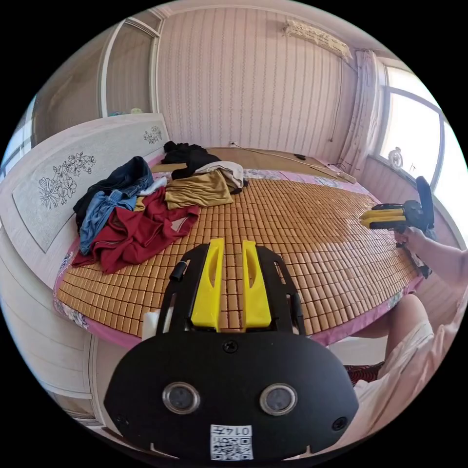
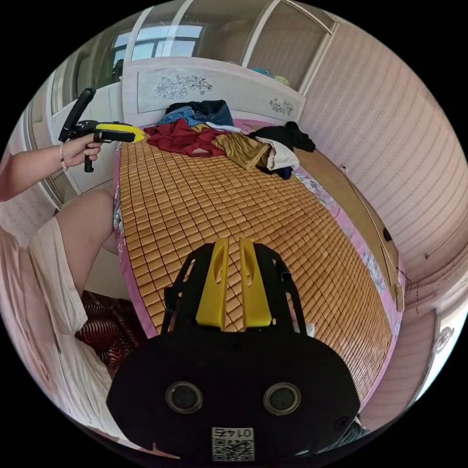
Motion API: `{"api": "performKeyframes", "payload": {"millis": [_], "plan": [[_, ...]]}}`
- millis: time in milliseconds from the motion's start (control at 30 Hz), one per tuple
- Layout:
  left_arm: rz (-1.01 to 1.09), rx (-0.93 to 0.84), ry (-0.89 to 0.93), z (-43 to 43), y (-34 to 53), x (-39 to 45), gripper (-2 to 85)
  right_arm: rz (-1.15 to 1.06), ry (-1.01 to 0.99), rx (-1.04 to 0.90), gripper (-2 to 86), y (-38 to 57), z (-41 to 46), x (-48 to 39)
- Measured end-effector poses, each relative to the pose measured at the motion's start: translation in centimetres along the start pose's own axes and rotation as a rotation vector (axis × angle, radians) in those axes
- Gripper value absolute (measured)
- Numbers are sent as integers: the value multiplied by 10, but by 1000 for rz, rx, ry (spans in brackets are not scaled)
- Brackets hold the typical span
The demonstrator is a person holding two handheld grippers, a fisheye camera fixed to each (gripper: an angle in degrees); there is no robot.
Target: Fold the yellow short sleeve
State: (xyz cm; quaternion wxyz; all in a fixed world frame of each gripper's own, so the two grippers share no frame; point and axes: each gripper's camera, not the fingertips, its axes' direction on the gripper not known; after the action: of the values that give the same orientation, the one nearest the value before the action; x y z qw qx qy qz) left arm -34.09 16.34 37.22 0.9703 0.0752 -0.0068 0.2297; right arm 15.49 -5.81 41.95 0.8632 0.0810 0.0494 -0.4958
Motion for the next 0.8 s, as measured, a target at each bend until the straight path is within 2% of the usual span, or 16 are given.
{"api": "performKeyframes", "payload": {"millis": [133,267,400,533,600,667,800], "plan": [[-78,15,3,45,-28,-64,71,-20,-195,-53,58,-109,68,30],[-172,-35,25,123,-83,-126,84,93,-346,-175,68,-197,157,77],[-253,-211,46,196,-132,-172,101,238,-242,-268,90,-256,224,114],[-274,-181,-57,241,-175,-205,88,221,-94,-289,108,-311,270,125],[-274,-251,-81,265,-187,-214,96,214,-115,-316,101,-326,289,129],[-322,-397,-35,296,-193,-224,79,240,-185,-359,86,-338,310,140],[-276,-431,-42,291,-211,-226,17,202,-238,-313,26,-344,296,158]]}}
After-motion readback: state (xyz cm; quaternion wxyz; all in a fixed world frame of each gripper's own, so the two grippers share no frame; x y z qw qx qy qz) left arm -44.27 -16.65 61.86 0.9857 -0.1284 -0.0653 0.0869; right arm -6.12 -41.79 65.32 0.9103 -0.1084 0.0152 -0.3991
